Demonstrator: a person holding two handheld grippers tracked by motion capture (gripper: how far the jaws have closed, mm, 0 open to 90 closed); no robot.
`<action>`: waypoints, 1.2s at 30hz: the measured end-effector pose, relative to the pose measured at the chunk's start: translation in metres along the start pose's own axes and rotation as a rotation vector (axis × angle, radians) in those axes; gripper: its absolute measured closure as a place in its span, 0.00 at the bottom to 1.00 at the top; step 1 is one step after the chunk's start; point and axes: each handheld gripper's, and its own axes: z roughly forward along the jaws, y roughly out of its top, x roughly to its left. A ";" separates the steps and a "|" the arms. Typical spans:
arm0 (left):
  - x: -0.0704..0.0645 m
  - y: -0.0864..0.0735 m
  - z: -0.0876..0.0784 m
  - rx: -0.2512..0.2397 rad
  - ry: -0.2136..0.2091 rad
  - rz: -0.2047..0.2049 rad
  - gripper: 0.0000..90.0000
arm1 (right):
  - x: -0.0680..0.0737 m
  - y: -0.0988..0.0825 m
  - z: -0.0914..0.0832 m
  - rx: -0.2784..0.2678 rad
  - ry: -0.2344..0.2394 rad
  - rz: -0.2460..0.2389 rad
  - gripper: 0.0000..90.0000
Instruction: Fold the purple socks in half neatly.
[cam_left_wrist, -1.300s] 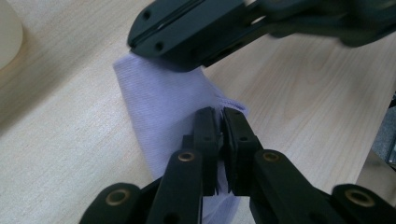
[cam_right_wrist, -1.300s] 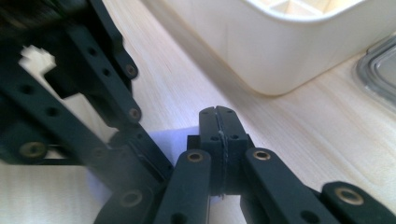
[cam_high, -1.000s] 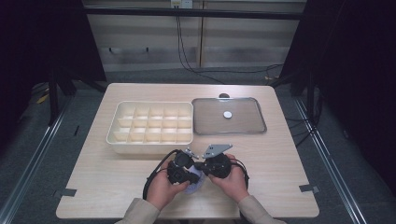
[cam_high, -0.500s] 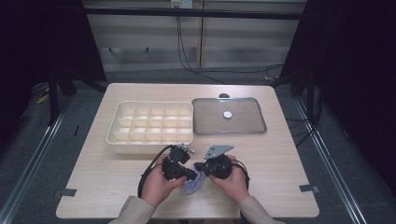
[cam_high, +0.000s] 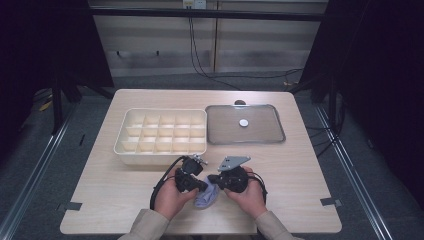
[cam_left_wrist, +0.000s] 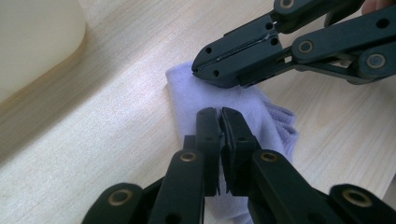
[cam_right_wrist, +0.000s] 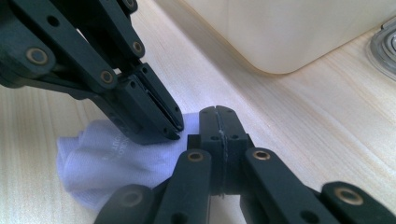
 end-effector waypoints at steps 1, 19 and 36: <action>0.000 0.000 -0.002 -0.004 -0.001 -0.007 0.96 | 0.000 0.000 0.000 0.000 -0.001 -0.003 1.00; -0.013 -0.012 -0.009 -0.004 -0.051 -0.001 0.98 | 0.000 -0.001 0.000 -0.006 -0.004 0.001 1.00; -0.021 -0.020 -0.011 -0.002 -0.049 0.018 1.00 | 0.000 -0.001 -0.001 -0.007 -0.006 -0.009 1.00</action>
